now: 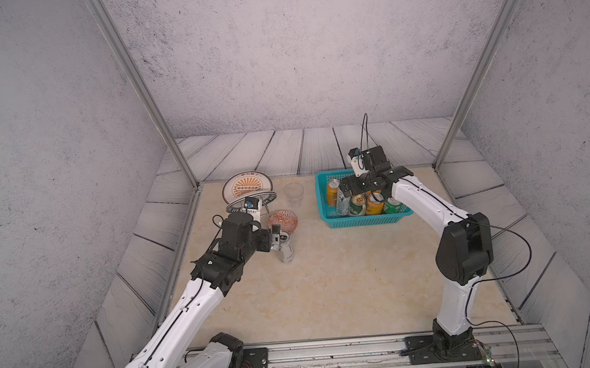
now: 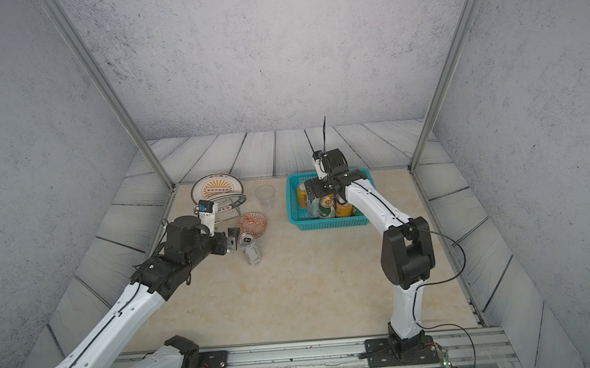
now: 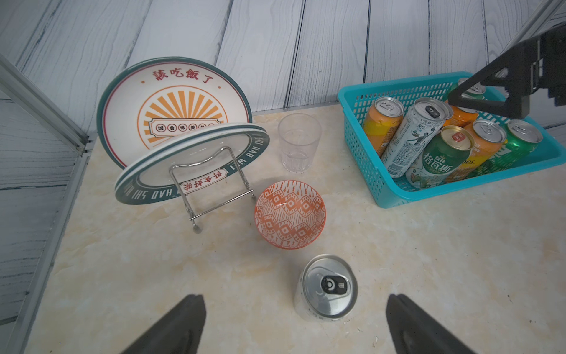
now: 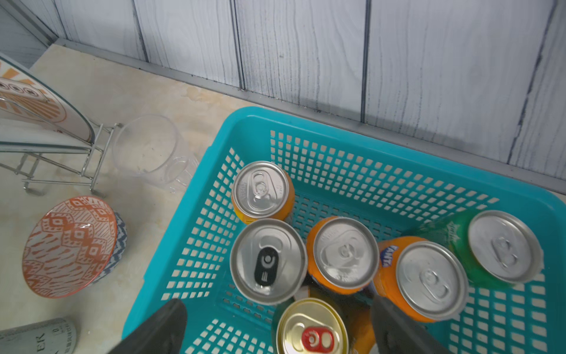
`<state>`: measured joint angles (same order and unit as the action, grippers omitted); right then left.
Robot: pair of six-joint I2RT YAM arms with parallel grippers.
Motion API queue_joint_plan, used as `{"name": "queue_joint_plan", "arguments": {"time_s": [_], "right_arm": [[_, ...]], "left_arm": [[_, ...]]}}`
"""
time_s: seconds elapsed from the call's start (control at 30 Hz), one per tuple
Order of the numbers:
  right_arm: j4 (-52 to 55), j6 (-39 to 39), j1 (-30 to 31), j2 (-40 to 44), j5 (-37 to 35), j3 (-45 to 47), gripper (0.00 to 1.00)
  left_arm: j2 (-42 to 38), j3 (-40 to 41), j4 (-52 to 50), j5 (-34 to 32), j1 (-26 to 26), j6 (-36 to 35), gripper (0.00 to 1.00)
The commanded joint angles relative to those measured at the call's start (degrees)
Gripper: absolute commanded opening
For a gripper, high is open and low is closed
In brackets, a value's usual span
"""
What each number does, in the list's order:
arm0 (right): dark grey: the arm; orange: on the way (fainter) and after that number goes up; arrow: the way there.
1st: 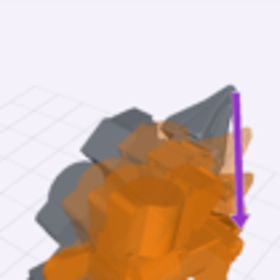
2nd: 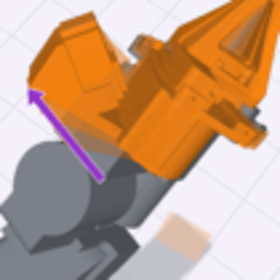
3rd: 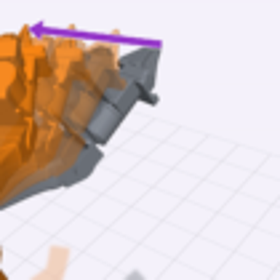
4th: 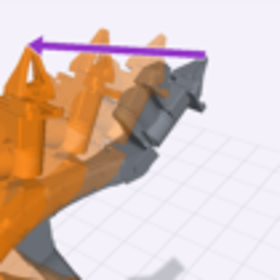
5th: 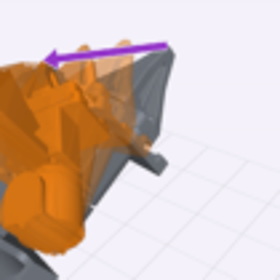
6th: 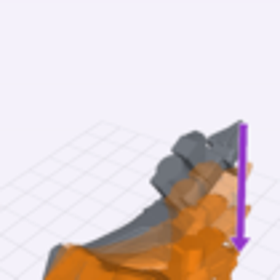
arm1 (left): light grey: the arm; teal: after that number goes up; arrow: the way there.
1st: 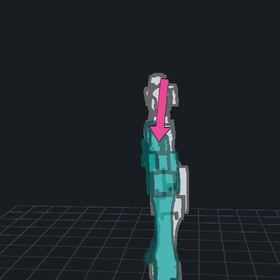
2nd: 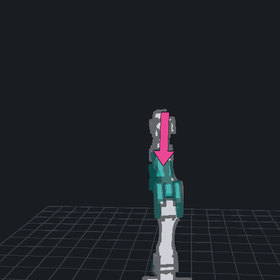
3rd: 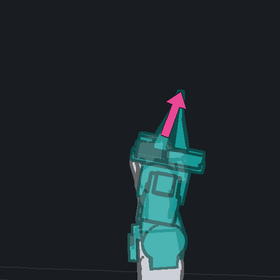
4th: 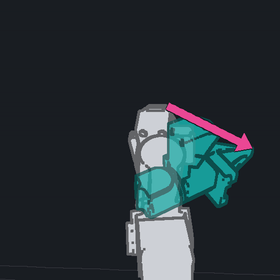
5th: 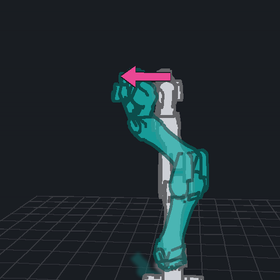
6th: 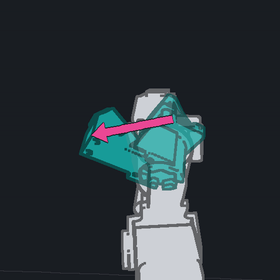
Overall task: Take out the drinks from the basket
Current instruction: Pick up the drink from the basket.
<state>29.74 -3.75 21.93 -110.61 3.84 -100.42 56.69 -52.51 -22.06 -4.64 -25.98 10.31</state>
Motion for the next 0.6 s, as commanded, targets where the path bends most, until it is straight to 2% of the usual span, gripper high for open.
{"name": "queue_joint_plan", "arguments": {"time_s": [0.0,0.43,0.57], "right_arm": [[2.54,1.55,0.7,-3.87,-0.97,-3.23,0.94],[5.73,2.3,2.3,-12.54,0.78,-10.36,0.75],[6.16,2.08,2.67,-13.91,0.69,-11.27,0.74]], "left_arm": [[0.31,0.38,0.27,0.36,0.49,-0.48,0.99],[0.47,0.83,0.85,0.82,0.49,-0.22,0.99],[0.19,0.74,0.8,0.94,0.48,-0.24,0.99]]}}
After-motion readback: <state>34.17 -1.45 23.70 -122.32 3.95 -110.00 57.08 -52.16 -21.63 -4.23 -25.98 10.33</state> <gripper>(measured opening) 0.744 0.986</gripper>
